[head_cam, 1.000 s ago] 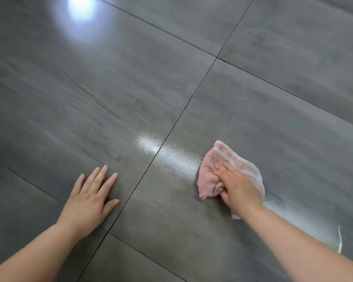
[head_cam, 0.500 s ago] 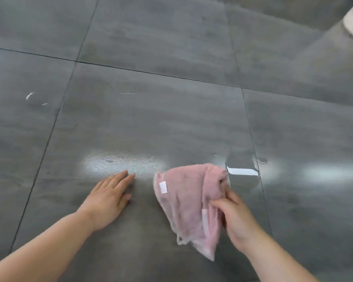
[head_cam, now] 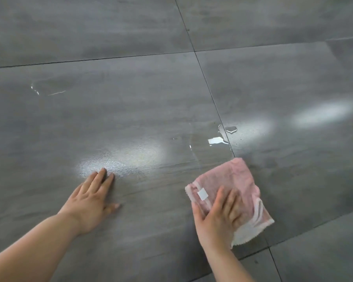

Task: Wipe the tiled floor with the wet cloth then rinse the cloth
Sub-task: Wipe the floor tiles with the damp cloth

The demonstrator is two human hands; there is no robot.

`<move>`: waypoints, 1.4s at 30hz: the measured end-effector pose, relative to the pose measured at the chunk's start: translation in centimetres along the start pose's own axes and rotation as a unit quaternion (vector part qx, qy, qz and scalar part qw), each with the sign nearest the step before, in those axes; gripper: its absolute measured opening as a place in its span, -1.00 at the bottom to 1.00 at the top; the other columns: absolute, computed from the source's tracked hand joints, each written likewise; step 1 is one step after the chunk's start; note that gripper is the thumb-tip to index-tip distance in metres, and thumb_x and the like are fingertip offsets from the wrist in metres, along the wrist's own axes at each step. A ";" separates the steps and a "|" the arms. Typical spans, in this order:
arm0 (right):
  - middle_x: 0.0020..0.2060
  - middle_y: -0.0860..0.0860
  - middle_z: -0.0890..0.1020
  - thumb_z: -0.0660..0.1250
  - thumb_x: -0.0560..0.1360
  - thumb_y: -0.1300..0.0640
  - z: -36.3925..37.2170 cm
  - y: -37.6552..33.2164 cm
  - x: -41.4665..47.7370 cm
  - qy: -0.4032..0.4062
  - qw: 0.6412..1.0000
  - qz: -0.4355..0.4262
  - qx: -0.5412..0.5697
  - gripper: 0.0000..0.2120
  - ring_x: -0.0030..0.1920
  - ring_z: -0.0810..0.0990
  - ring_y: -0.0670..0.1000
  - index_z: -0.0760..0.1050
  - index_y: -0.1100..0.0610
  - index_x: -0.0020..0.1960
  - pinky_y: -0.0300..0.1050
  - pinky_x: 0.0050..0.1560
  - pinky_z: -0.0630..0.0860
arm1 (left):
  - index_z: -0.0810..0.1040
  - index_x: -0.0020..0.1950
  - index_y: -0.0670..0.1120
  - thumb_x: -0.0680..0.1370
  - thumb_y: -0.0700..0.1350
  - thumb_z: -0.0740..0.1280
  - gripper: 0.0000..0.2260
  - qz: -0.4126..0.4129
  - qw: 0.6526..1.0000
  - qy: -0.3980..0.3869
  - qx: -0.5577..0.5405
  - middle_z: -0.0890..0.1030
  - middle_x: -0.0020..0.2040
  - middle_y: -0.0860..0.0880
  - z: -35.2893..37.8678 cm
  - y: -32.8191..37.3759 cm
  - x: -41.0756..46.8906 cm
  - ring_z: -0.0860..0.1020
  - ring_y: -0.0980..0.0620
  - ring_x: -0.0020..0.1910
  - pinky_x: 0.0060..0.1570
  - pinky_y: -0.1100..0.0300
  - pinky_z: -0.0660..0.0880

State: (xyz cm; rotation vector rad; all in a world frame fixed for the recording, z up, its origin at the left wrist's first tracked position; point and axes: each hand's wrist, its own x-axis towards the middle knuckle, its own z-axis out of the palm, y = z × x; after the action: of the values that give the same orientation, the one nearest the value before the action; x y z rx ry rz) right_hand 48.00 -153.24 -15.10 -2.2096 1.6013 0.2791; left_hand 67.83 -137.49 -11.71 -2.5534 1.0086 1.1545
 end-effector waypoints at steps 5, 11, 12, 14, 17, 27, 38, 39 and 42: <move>0.47 0.32 0.07 -0.09 0.26 -0.19 -3.4 3.6 6.4 0.094 0.994 0.031 0.055 -0.13 0.50 -0.03 0.22 0.13 0.27 0.45 -0.08 0.40 -0.17 | -0.53 0.24 -0.10 0.53 0.21 0.03 -0.25 -0.012 1.000 0.020 0.007 -0.45 0.36 0.09 1.3 -0.1 -0.2 -0.43 0.17 0.30 0.44 0.11 -0.29; 0.50 0.21 0.00 0.13 0.56 0.02 -5.2 -4.7 14.6 0.054 0.998 -0.015 0.020 -0.48 0.50 -0.05 0.16 0.07 0.00 0.48 0.05 0.48 -0.10 | -0.56 0.17 -0.09 0.53 0.23 0.01 -0.25 -0.011 1.000 0.025 -0.002 -0.49 0.26 0.09 1.4 -0.3 -0.2 -0.45 0.18 0.27 0.42 0.11 -0.34; 0.49 0.21 0.02 0.15 0.55 -0.01 -4.9 -7.0 15.0 0.038 0.998 -0.050 0.003 -0.47 0.49 -0.02 0.18 0.07 -0.04 0.47 0.08 0.47 -0.04 | -0.56 0.17 -0.09 0.53 0.23 0.01 -0.25 -0.009 1.000 0.027 -0.007 -0.49 0.26 0.09 1.4 -0.4 -0.3 -0.45 0.18 0.27 0.42 0.11 -0.34; 0.48 0.20 0.01 0.16 0.55 -0.03 -3.8 -11.4 14.1 -0.015 0.987 -0.155 -0.037 -0.48 0.49 -0.04 0.18 0.08 -0.11 0.46 0.09 0.45 -0.04 | -0.55 0.18 -0.07 0.53 0.23 0.02 -0.26 -0.002 0.999 0.041 -0.013 -0.49 0.26 0.09 1.6 -0.6 -0.2 -0.45 0.18 0.27 0.42 0.11 -0.35; 0.51 0.15 -0.18 0.07 0.57 -0.06 -1.9 -15.5 10.1 -0.107 0.941 -0.306 -0.098 -0.51 0.49 -0.26 0.16 0.04 -0.13 0.47 0.14 0.44 -0.27 | -0.54 0.20 -0.05 0.51 0.26 0.01 -0.26 0.015 0.997 0.071 -0.016 -0.48 0.27 0.10 1.9 -0.8 0.0 -0.44 0.19 0.28 0.37 0.17 -0.44; 0.53 0.00 -0.10 0.10 0.32 -0.18 -0.8 3.5 3.6 -0.075 0.888 -0.418 -0.175 -0.29 0.49 -0.27 -0.07 -0.05 -0.23 0.44 -0.10 0.41 -0.19 | -0.33 0.34 0.00 0.20 0.37 -0.23 -0.18 0.076 0.985 0.151 -0.032 -0.27 0.40 0.04 2.9 -2.3 0.5 -0.22 0.02 0.45 0.12 0.37 -0.65; 0.49 0.14 -0.29 -0.05 0.49 -0.33 -3.0 -11.3 9.9 -0.118 0.967 -0.189 -0.128 -0.31 0.47 -0.37 0.15 -0.21 -0.10 0.50 0.17 0.43 -0.33 | -0.29 0.39 0.00 0.08 0.49 -0.57 -0.02 0.072 0.978 0.190 -0.040 -0.27 0.41 0.05 4.7 -2.8 1.2 -0.33 0.06 0.41 0.11 0.37 -0.67; 0.49 0.13 -0.29 -0.04 0.49 -0.33 -2.4 -12.0 8.7 -0.128 0.951 -0.238 -0.147 -0.31 0.47 -0.37 0.14 -0.19 -0.10 0.50 0.16 0.42 -0.35 | -0.08 0.45 -0.04 0.24 0.47 -0.48 -0.07 0.069 0.981 0.182 -0.015 -0.02 0.47 -0.04 4.7 -2.8 1.0 -0.17 -0.02 0.48 0.24 0.35 -0.58; 0.51 0.13 -0.18 0.05 0.51 -0.25 1.1 -10.9 4.6 -0.112 0.893 -0.400 -0.170 -0.37 0.48 -0.35 0.06 -0.05 -0.11 0.50 0.11 0.42 -0.39 | 0.23 0.42 -0.08 0.41 0.38 -0.20 -0.23 0.017 0.979 0.188 -0.077 0.34 0.40 -0.18 4.5 -2.6 -0.2 0.12 -0.03 0.41 0.36 0.30 -0.36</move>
State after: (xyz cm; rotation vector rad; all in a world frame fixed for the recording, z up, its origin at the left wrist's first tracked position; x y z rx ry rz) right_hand 59.87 -153.83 -15.65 -2.7545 0.4489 0.5637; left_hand 66.65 -133.61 -15.00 -2.9652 1.0767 0.7978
